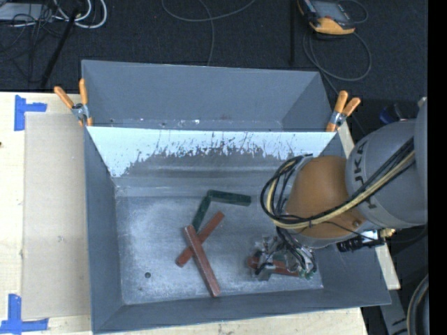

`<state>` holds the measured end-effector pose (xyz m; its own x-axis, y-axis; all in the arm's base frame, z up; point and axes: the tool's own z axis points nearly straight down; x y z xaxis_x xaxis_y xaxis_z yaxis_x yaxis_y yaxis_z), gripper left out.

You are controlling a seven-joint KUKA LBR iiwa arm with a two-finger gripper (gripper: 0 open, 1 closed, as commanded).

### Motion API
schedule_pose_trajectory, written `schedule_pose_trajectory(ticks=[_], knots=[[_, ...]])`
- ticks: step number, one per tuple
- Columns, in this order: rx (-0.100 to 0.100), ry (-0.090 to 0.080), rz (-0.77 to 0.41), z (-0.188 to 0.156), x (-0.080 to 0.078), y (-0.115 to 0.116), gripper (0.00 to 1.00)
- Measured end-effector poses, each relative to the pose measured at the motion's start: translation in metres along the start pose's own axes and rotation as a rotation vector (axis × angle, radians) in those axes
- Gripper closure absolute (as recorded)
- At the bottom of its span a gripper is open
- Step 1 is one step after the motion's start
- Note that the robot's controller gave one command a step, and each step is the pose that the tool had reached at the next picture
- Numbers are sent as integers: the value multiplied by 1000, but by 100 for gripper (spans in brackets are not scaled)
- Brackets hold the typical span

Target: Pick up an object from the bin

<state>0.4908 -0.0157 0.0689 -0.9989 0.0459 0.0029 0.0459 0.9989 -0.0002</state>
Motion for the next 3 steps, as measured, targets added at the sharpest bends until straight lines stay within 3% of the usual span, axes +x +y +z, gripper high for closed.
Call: schedule_pose_trajectory(ticks=[1,2,3], knots=[[0,-10,7,-98,1,-14,100],[0,-3,6,-94,2,-14,0],[0,-9,48,-91,-95,-32,0]])
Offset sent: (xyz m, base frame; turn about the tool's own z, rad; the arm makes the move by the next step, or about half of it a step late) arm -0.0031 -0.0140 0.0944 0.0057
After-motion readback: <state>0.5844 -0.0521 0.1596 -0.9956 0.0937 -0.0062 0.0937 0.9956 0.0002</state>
